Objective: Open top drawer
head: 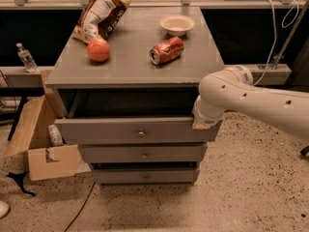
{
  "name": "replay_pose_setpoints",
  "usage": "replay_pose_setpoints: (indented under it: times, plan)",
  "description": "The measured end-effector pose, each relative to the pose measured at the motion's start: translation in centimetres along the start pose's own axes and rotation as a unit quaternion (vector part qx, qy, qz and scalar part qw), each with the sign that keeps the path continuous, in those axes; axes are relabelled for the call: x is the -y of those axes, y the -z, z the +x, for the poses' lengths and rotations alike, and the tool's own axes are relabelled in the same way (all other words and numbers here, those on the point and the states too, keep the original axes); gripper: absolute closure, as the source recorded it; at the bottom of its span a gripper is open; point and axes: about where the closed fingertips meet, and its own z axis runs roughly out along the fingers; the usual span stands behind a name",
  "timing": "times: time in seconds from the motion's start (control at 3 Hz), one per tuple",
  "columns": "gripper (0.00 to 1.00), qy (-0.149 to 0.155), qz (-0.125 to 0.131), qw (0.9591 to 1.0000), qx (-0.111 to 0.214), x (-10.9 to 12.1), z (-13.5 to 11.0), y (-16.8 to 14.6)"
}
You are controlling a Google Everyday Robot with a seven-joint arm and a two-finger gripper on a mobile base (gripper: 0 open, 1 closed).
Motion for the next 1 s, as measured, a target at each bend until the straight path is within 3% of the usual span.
replay_pose_setpoints:
  times: [0.67,1.0]
  plan:
    - [0.03,0.000,0.000,1.0000,0.000,0.00,0.00,0.00]
    - [0.00,0.000,0.000,1.0000,0.000,-0.01,-0.01,-0.01]
